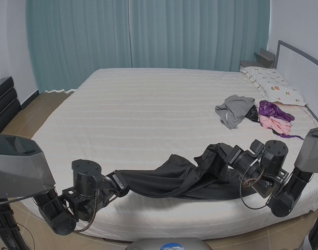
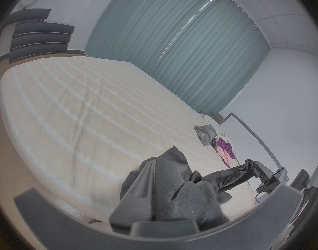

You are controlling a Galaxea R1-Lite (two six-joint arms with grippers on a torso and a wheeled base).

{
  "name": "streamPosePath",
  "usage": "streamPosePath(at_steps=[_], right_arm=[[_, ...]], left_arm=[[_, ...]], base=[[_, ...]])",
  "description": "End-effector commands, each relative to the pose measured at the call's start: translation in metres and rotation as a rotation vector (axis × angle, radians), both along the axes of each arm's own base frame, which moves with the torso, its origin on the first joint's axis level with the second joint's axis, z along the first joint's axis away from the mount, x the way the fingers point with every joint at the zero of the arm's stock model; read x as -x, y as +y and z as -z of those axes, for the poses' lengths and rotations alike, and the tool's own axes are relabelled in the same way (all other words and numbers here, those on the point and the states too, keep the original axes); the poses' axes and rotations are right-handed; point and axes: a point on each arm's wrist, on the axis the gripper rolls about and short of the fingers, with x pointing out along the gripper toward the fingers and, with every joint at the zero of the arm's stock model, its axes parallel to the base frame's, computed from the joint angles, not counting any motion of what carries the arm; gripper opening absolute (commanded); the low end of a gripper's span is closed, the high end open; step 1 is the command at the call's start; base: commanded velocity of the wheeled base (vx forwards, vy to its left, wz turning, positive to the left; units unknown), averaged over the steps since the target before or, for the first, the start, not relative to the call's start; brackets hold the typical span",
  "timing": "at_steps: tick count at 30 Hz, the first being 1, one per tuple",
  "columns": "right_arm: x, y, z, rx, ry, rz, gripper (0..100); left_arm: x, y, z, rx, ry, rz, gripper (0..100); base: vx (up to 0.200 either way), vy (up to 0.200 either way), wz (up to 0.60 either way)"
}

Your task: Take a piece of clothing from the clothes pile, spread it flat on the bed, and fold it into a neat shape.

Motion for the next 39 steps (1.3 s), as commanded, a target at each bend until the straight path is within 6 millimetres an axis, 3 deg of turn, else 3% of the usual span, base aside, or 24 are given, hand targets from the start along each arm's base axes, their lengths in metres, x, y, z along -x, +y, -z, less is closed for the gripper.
streamPosePath(at_steps=[1, 6, 13, 17, 20, 22, 24, 28, 31, 39], right_arm=[[0.021, -0.008, -0.010, -0.005, -0.001, -0.038, 0], [0.046, -0.020, -0.028, -0.013, -0.034, -0.048, 0], [0.089, -0.044, -0.088, -0.076, -0.275, -0.051, 0], [0.097, -0.055, -0.117, -0.060, -0.391, -0.014, 0], [0.097, -0.058, -0.138, -0.076, -0.446, 0.005, 0], [0.094, -0.062, -0.171, -0.101, -0.512, 0.033, 0], [0.089, -0.063, -0.192, -0.106, -0.533, 0.053, 0], [0.071, -0.062, -0.214, -0.094, -0.522, 0.080, 0], [0.055, -0.058, -0.211, -0.074, -0.488, 0.088, 0], [-0.007, -0.050, -0.185, -0.021, -0.406, 0.091, 0]], left_arm=[[0.015, 0.007, -0.010, -0.002, -0.011, 0.002, 0], [0.035, 0.020, -0.033, 0.029, -0.062, 0.002, 0], [0.066, 0.040, -0.072, 0.077, -0.196, 0.008, 0], [0.079, 0.051, -0.099, 0.059, -0.328, 0.017, 0], [0.082, 0.053, -0.106, 0.032, -0.355, 0.021, 0], [0.080, 0.053, -0.115, -0.010, -0.383, 0.030, 0], [0.075, 0.050, -0.126, -0.002, -0.405, 0.025, 0], [0.056, 0.048, -0.145, -0.018, -0.386, -0.006, 0], [0.043, 0.047, -0.155, -0.017, -0.374, -0.026, 0], [-0.004, 0.026, -0.148, -0.019, -0.324, -0.037, 0]], base=[[-0.200, 0.000, 0.00], [-0.200, 0.000, 0.00], [-0.029, 0.000, 0.00], [0.000, 0.000, 0.00], [0.000, 0.000, 0.00], [0.000, 0.000, 0.00], [0.000, 0.000, 0.00], [0.000, 0.000, 0.00], [0.000, 0.000, 0.00], [0.125, 0.000, 0.00]])
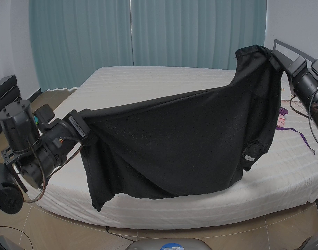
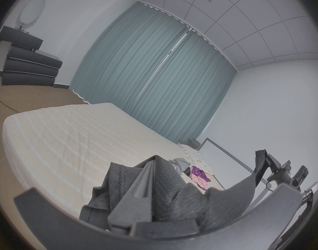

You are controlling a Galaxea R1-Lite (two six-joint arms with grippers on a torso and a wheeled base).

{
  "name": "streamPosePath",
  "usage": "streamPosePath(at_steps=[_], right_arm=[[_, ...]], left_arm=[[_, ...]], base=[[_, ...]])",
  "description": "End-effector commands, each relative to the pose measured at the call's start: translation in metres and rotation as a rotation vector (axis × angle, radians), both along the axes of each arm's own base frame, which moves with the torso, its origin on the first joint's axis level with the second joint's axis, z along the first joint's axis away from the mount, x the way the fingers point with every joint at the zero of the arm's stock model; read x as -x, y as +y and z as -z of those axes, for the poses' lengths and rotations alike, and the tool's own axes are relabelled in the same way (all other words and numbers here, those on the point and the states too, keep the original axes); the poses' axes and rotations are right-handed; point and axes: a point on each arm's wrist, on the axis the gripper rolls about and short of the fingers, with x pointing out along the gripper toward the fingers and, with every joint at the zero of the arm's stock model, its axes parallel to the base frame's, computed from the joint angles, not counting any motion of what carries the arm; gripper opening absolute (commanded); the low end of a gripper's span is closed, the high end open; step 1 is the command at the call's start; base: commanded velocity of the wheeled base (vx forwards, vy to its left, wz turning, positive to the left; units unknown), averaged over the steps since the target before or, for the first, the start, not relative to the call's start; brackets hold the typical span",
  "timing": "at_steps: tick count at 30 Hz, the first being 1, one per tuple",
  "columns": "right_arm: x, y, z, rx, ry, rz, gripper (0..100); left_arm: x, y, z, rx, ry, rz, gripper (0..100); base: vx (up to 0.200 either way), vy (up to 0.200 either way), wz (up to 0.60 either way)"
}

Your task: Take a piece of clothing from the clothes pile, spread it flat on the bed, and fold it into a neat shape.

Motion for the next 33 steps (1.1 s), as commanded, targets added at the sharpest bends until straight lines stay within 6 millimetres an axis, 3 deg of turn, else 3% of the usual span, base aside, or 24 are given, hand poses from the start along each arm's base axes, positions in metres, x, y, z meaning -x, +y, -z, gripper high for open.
streamPosePath(at_steps=[1, 7, 16, 17, 22, 25, 26, 28, 33], right_arm=[[-0.056, 0.006, 0.024, 0.042, 0.082, 0.021, 0], [-0.092, 0.012, 0.036, 0.042, 0.079, 0.037, 0], [-0.129, 0.018, 0.062, 0.090, 0.124, 0.050, 0], [-0.137, 0.022, 0.078, 0.107, 0.162, 0.048, 0], [-0.161, 0.030, 0.118, 0.147, 0.226, 0.049, 0], [-0.173, 0.033, 0.148, 0.157, 0.261, 0.046, 0], [-0.173, 0.033, 0.148, 0.157, 0.261, 0.046, 0], [-0.184, 0.037, 0.180, 0.175, 0.313, 0.054, 0], [-0.196, 0.037, 0.219, 0.194, 0.378, 0.063, 0]], left_arm=[[-0.041, -0.014, 0.008, -0.017, 0.051, -0.022, 0], [-0.077, -0.016, 0.027, -0.041, 0.102, -0.065, 0], [-0.100, -0.022, 0.058, -0.071, 0.181, -0.033, 0], [-0.108, -0.024, 0.069, -0.081, 0.210, -0.024, 0], [-0.131, -0.030, 0.096, -0.098, 0.259, -0.034, 0], [-0.143, -0.033, 0.121, -0.117, 0.310, -0.040, 0], [-0.143, -0.033, 0.121, -0.117, 0.310, -0.040, 0], [-0.154, -0.037, 0.142, -0.126, 0.345, -0.044, 0], [-0.170, -0.040, 0.170, -0.095, 0.393, -0.064, 0]], base=[[0.200, 0.000, 0.00], [0.200, 0.000, 0.00], [0.200, 0.000, 0.00], [0.200, 0.000, 0.00], [0.200, 0.000, 0.00], [0.000, 0.000, 0.00], [0.000, 0.000, 0.00], [0.000, 0.000, 0.00], [0.000, 0.000, 0.00]])
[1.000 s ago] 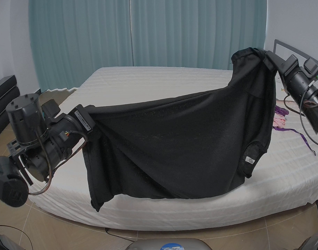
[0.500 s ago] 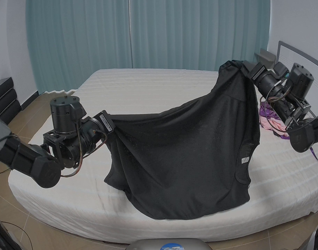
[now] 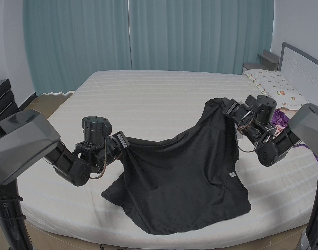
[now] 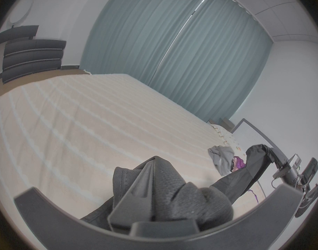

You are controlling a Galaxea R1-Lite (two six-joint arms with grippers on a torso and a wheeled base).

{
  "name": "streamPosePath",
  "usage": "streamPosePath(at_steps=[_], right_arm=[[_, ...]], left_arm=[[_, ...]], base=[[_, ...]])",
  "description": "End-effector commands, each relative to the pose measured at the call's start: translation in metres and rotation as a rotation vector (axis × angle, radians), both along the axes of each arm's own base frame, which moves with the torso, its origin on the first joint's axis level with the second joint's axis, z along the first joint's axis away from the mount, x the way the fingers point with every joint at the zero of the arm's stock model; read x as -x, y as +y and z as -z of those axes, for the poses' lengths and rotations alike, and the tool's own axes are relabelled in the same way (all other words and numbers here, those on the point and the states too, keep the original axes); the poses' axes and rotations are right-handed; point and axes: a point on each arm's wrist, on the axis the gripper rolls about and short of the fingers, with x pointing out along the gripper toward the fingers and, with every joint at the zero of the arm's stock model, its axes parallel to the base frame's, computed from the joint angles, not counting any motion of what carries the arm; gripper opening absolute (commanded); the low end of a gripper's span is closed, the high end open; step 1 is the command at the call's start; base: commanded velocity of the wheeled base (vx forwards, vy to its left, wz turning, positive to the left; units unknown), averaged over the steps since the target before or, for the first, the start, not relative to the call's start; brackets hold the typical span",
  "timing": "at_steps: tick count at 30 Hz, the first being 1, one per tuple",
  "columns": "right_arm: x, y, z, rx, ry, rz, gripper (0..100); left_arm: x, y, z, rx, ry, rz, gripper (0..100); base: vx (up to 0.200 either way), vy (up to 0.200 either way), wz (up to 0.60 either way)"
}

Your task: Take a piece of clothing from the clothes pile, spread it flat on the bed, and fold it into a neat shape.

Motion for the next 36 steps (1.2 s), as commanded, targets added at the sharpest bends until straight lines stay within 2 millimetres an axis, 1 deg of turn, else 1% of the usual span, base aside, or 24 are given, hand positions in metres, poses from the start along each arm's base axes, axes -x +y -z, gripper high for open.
streamPosePath(at_steps=[1, 2, 3, 6, 7, 8, 9, 12, 13, 14, 15, 19, 20, 22, 24, 25, 27, 28, 29, 31, 32, 33, 35, 36], right_arm=[[-0.019, 0.003, 0.063, 0.035, 0.115, 0.009, 0], [-0.021, 0.005, 0.073, 0.040, 0.132, 0.009, 0], [-0.021, 0.005, 0.074, 0.041, 0.134, 0.009, 0], [-0.025, 0.007, 0.090, 0.056, 0.174, 0.008, 0], [-0.026, 0.008, 0.096, 0.060, 0.187, 0.006, 100], [-0.027, 0.009, 0.106, 0.068, 0.211, 0.005, 100], [-0.029, 0.011, 0.113, 0.072, 0.224, 0.001, 100], [-0.030, 0.013, 0.124, 0.078, 0.243, -0.002, 100], [-0.031, 0.011, 0.137, 0.087, 0.275, 0.000, 100], [-0.031, 0.011, 0.139, 0.089, 0.280, 0.000, 100], [-0.031, 0.009, 0.151, 0.097, 0.311, 0.006, 100], [-0.029, 0.007, 0.163, 0.098, 0.342, 0.005, 100], [-0.030, 0.005, 0.159, 0.088, 0.335, 0.012, 100], [-0.034, -0.002, 0.149, 0.066, 0.311, 0.032, 100], [-0.036, -0.010, 0.126, 0.017, 0.276, 0.051, 100], [-0.036, -0.010, 0.126, 0.017, 0.276, 0.051, 100], [-0.039, -0.018, 0.093, -0.144, 0.225, 0.071, 100], [-0.039, -0.020, 0.083, -0.214, 0.213, 0.073, 100], [-0.040, -0.023, 0.079, -0.250, 0.209, 0.078, 100], [-0.041, -0.025, 0.080, -0.283, 0.211, 0.083, 100], [-0.043, -0.027, 0.087, -0.290, 0.218, 0.086, 100], [-0.044, -0.027, 0.094, -0.290, 0.229, 0.089, 100], [-0.053, -0.029, 0.109, -0.304, 0.235, 0.104, 100], [-0.054, -0.029, 0.118, -0.305, 0.249, 0.113, 100]], left_arm=[[-0.021, -0.005, 0.047, -0.006, 0.082, -0.021, 0], [-0.024, -0.005, 0.057, -0.011, 0.098, -0.024, 0], [-0.025, -0.005, 0.059, -0.012, 0.102, -0.024, 0], [-0.032, -0.003, 0.075, 0.008, 0.129, -0.047, 0], [-0.033, -0.003, 0.079, 0.014, 0.135, -0.052, 0], [-0.036, -0.004, 0.084, 0.023, 0.142, -0.057, 0], [-0.038, -0.005, 0.089, 0.025, 0.147, -0.060, 100], [-0.041, -0.005, 0.095, 0.023, 0.154, -0.063, 100], [-0.042, -0.005, 0.101, 0.021, 0.163, -0.063, 100], [-0.042, -0.005, 0.102, 0.021, 0.165, -0.063, 100], [-0.042, -0.005, 0.105, 0.018, 0.170, -0.064, 100], [-0.044, 0.000, 0.104, 0.026, 0.168, -0.079, 100], [-0.043, 0.003, 0.102, 0.046, 0.172, -0.095, 100], [-0.042, 0.008, 0.090, 0.094, 0.159, -0.125, 100], [-0.042, 0.023, 0.076, 0.142, 0.146, -0.167, 100], [-0.042, 0.023, 0.076, 0.142, 0.146, -0.167, 100], [-0.043, 0.041, 0.061, 0.248, 0.137, -0.217, 100], [-0.045, 0.049, 0.059, 0.309, 0.141, -0.237, 100], [-0.046, 0.056, 0.058, 0.351, 0.143, -0.254, 100], [-0.051, 0.068, 0.059, 0.417, 0.142, -0.284, 100], [-0.055, 0.079, 0.058, 0.452, 0.137, -0.308, 100], [-0.057, 0.085, 0.061, 0.467, 0.140, -0.316, 100], [-0.061, 0.094, 0.075, 0.477, 0.168, -0.325, 100], [-0.062, 0.094, 0.077, 0.478, 0.169, -0.324, 100]], base=[[0.000, 0.000, 0.00], [0.000, 0.000, 0.00], [0.000, 0.000, 0.00], [0.000, 0.000, 0.00], [0.000, 0.000, 0.00], [0.000, 0.000, 0.00], [0.000, 0.000, 0.00], [0.000, 0.000, 0.00], [0.000, 0.000, 0.00], [0.000, 0.000, 0.00], [0.000, 0.000, 0.00], [0.000, 0.000, 0.00], [0.000, 0.000, 0.00], [0.000, 0.000, 0.00], [0.000, 0.000, 0.00], [0.000, 0.000, 0.00], [0.000, 0.000, 0.00], [0.000, 0.000, 0.00], [0.000, 0.000, 0.00], [0.000, 0.000, 0.00], [0.000, 0.000, 0.00], [0.000, 0.000, 0.00], [0.000, 0.000, 0.00], [0.000, 0.000, 0.00]])
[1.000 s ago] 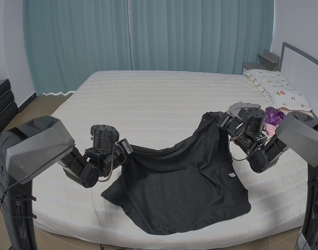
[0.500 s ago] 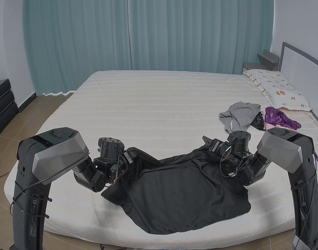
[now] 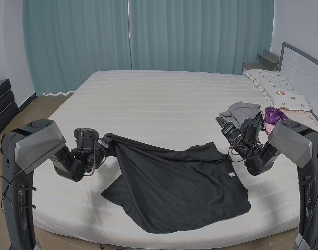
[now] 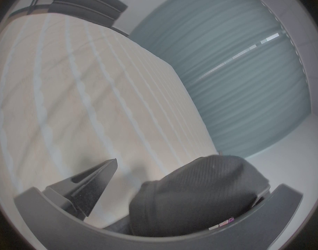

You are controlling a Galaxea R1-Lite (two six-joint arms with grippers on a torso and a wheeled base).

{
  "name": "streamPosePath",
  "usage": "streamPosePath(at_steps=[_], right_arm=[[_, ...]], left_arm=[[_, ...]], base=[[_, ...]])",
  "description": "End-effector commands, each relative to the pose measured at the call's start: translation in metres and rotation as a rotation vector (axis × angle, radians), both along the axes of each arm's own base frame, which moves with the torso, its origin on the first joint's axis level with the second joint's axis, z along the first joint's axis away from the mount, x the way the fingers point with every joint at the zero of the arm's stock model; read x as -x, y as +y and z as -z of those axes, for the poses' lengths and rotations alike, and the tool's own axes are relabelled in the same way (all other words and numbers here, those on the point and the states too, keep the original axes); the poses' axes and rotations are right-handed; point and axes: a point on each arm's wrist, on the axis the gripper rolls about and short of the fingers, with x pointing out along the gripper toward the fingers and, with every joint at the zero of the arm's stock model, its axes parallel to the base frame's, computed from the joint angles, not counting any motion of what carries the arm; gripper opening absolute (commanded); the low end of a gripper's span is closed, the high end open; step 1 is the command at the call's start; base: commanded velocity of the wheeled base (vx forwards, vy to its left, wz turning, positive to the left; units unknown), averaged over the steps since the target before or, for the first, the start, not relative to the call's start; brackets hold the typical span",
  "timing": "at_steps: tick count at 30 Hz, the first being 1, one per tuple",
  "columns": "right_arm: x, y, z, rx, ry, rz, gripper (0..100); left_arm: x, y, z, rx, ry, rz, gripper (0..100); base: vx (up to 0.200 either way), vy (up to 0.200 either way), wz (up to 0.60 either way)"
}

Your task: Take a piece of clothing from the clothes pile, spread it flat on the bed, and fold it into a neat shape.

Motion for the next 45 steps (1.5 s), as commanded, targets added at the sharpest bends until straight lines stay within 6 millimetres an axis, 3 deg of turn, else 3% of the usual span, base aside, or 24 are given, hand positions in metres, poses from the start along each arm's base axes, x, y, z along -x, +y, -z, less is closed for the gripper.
streamPosePath(at_steps=[1, 5, 12, 23, 28, 36, 37, 45], right_arm=[[-0.012, -0.010, 0.016, -0.037, 0.004, 0.040, 100], [0.003, -0.014, 0.038, -0.108, 0.108, 0.042, 100], [0.014, -0.012, 0.043, -0.146, 0.174, -0.037, 100], [0.010, -0.010, 0.068, -0.070, 0.216, -0.065, 100], [0.009, 0.011, 0.082, 0.022, 0.228, -0.080, 100], [0.007, 0.014, 0.083, 0.031, 0.223, -0.084, 100], [0.007, 0.014, 0.083, 0.033, 0.224, -0.086, 0], [0.006, 0.014, 0.083, 0.120, 0.242, -0.091, 0]], left_arm=[[-0.008, 0.028, 0.006, 0.049, -0.001, -0.043, 100], [-0.006, 0.026, 0.009, 0.018, 0.011, -0.020, 100], [0.001, 0.015, 0.013, -0.024, 0.032, 0.028, 100], [0.021, 0.008, 0.011, -0.001, 0.078, 0.109, 100], [0.025, 0.008, 0.014, -0.003, 0.095, 0.111, 100], [0.026, 0.007, 0.015, -0.004, 0.097, 0.117, 100], [0.027, 0.006, 0.015, -0.004, 0.097, 0.119, 100], [0.029, 0.006, 0.014, -0.002, 0.102, 0.124, 100]], base=[[0.000, 0.000, 0.00], [0.000, 0.000, 0.00], [0.000, 0.000, 0.00], [0.000, 0.000, 0.00], [0.000, 0.000, 0.00], [0.000, 0.000, 0.00], [0.000, 0.000, 0.00], [0.000, 0.000, 0.00]])
